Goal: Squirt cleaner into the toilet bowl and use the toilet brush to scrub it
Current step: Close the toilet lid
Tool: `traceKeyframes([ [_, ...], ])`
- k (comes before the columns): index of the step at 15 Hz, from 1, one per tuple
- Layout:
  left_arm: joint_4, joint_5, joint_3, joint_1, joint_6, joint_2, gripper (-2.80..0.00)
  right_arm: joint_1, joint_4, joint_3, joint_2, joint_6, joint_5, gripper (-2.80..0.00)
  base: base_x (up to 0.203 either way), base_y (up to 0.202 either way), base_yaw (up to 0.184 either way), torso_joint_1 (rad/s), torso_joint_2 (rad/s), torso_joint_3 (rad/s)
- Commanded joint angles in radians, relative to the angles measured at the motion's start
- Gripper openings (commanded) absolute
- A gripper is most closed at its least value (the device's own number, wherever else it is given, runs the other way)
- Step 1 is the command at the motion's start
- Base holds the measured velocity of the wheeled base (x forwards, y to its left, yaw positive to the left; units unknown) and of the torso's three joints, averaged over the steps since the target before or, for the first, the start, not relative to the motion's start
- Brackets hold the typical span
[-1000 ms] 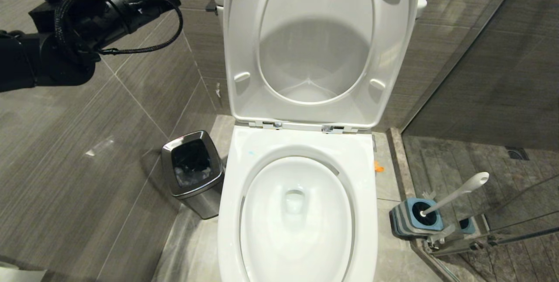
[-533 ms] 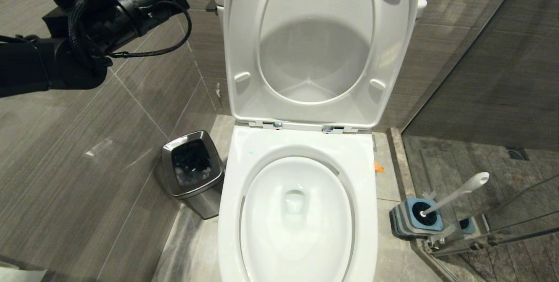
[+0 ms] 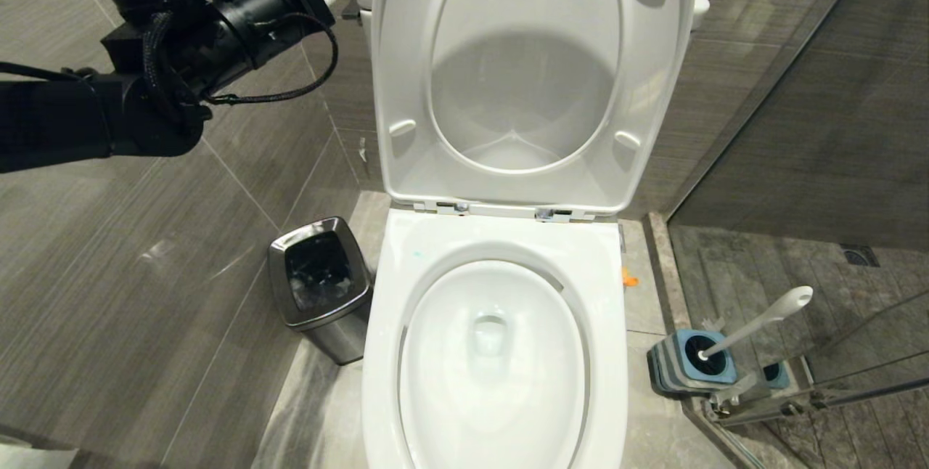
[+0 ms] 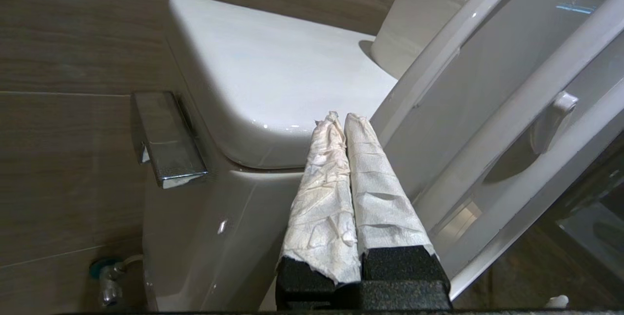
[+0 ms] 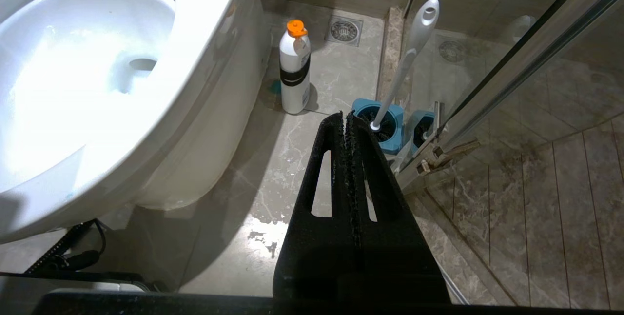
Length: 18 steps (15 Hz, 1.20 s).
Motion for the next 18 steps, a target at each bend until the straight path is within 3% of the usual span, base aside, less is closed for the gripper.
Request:
traceKeyframes([
  [1,-0.005,-0.003,-0.013,-0.007,-0.002,0.020,-2.80,0.000,0.000,0.001,0.001,-0.001,0.000,-2.80,0.000,0.000,0.000,0.000,0.00,0.000],
  [12,-0.005,-0.009,-0.029,-0.020,0.021,0.063,-2.80,0.000,0.000,0.000,0.001,-0.001,0.000,-2.80,0.000,0.000,0.000,0.000,0.00,0.000],
  [18,0.002,-0.163,0.002,0.015,0.018,0.009,-2.80,0.000,0.000,0.000,0.001,-0.001,0.000,-2.80,0.000,0.000,0.000,0.000,0.00,0.000],
])
